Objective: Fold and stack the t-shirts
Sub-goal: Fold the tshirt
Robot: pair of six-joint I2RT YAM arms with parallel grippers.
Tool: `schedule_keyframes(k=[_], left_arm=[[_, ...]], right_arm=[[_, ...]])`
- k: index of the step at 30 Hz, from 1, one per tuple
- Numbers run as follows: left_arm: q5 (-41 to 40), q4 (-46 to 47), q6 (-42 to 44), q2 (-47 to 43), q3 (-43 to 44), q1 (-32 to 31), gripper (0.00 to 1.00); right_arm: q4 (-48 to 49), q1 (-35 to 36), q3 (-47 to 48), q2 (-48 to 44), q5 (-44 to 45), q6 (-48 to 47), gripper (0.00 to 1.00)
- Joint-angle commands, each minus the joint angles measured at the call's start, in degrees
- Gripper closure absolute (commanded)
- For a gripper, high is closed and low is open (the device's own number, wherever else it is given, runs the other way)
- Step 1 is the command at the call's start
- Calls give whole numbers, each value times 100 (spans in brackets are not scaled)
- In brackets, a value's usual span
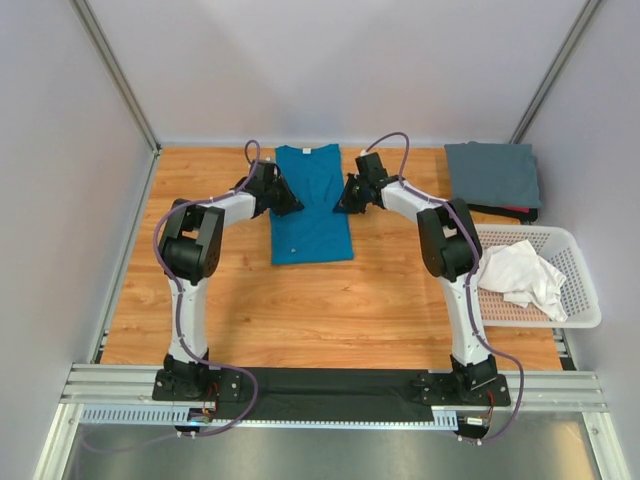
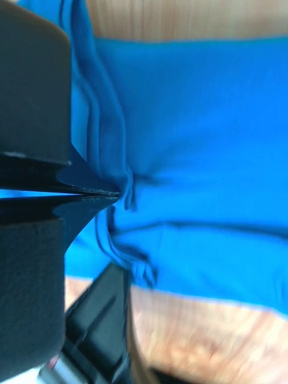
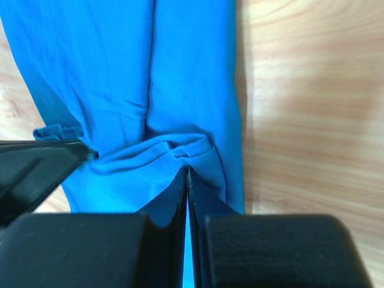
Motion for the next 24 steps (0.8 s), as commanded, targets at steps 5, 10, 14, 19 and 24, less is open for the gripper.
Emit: schedule_keyframes(k=[5, 10, 14, 19, 24], left_arm=[[-594, -285, -139, 411, 163, -8, 100], [-735, -452, 37, 429, 172, -17, 100], [-577, -408, 291, 201, 181, -17, 100], [-226, -373, 695, -545, 295, -17, 100], [-278, -399, 898, -1467, 120, -17, 100]], right_arm=[[167, -128, 24, 197, 323, 8, 98], [44, -128, 33, 188, 270, -9, 98], [-149, -136, 164, -39, 226, -158, 98], [-211, -119, 481, -567, -168, -334, 94], [-45, -14, 578, -892, -477, -352, 93]])
